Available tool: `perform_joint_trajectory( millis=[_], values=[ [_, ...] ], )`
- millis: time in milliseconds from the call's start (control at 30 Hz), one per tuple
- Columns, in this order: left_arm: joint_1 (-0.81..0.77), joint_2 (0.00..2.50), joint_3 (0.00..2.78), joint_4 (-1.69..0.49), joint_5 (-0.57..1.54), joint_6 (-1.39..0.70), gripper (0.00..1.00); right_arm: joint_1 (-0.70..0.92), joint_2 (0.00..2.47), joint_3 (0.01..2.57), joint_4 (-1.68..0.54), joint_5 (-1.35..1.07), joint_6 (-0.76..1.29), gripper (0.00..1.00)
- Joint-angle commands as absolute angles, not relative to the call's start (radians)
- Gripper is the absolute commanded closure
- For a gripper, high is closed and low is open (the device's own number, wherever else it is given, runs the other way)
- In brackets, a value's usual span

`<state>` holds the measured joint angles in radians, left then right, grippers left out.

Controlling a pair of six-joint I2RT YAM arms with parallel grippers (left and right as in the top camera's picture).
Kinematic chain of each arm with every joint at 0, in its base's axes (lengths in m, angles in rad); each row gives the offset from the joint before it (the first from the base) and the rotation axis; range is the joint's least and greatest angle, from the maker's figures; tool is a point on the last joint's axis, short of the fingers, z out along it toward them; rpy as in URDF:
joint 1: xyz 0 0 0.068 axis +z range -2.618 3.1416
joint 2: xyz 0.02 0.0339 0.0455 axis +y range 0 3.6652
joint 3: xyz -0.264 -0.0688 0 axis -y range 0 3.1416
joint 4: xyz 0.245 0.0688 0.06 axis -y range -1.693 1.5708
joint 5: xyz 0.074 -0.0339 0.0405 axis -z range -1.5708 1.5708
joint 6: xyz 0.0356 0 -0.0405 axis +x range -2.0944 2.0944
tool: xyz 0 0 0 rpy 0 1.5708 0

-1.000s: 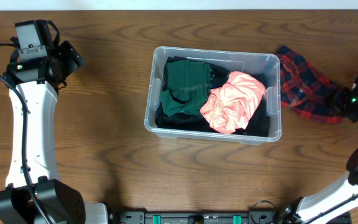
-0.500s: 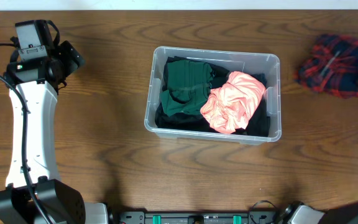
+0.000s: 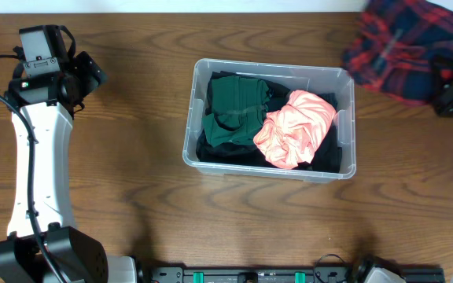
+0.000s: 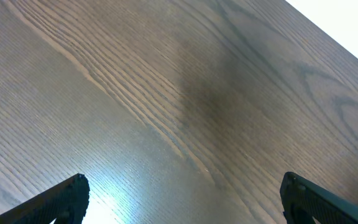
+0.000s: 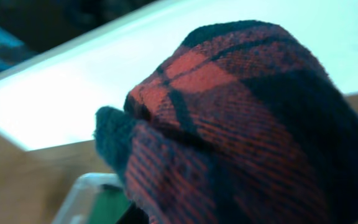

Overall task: Pack container
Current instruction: 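Lift the red plaid shirt and lay it over the container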

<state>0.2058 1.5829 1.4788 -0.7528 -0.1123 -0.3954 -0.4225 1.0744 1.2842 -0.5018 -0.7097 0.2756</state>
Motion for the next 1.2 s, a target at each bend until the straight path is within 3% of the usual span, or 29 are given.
perform_joint_trajectory(
  millis=[0, 667, 1167],
  values=[
    [0.209, 1.583, 1.487, -0.755, -0.128, -0.394, 0.02, -0.356, 1.027, 1.315, -0.485, -0.802, 0.349, 0.99],
    [0.209, 1.583, 1.487, -0.755, -0.128, -0.394, 0.02, 0.133, 1.123, 1.315, -0.392, -0.829, 0.446, 0.99],
    [0.209, 1.583, 1.487, -0.755, -0.128, -0.394, 0.02, 0.367, 1.262, 1.314, -0.397, -0.541, 0.572, 0.99]
  ],
)
